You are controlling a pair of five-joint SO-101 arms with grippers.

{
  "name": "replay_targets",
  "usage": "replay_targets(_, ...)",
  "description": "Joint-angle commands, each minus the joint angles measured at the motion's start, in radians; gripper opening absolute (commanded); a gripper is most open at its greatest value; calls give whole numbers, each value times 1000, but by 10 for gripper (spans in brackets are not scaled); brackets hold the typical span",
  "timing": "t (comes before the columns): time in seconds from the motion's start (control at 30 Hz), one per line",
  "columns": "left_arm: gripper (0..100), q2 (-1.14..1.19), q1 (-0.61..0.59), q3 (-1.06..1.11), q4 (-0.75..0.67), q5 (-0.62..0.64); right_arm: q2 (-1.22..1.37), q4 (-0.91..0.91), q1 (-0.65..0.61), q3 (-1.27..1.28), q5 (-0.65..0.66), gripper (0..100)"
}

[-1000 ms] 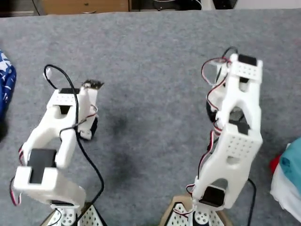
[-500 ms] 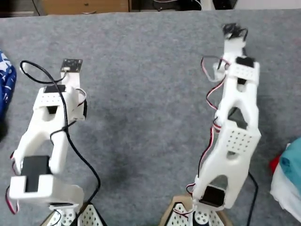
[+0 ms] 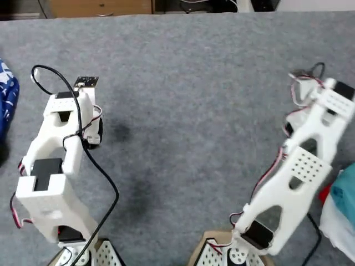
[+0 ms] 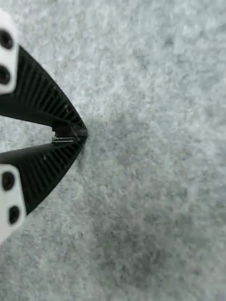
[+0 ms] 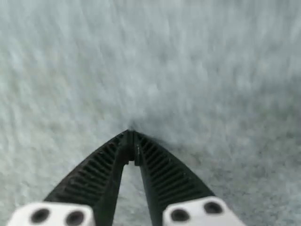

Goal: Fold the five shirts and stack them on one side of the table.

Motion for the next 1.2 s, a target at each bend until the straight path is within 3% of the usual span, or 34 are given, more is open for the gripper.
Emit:
replay_targets(0.0, 19, 39, -2, -84, 5, 11, 38, 38, 176, -58, 32, 5)
replay_targets(0.2, 19, 163, 20, -178, 12, 12, 44, 40, 298, -56, 117, 5)
replay_targets(0.5, 19, 303, 41, -436, 233, 12, 13, 41, 351, -70, 176, 5)
replay_targets(0.73, 19, 302, 32, -563, 450, 5, -151, 40, 168, -104, 172, 5)
replay_targets(0.87, 19, 302, -9, -554, 503, -18, -274, 40, 33, -110, 127, 5)
replay_targets(1.0, 19, 228, -106, -592, 509, -15, -400, 40, -94, -110, 28, 5)
replay_targets(1.17, 19, -53, -299, -680, 502, -3, -587, 43, -255, -99, -89, 5)
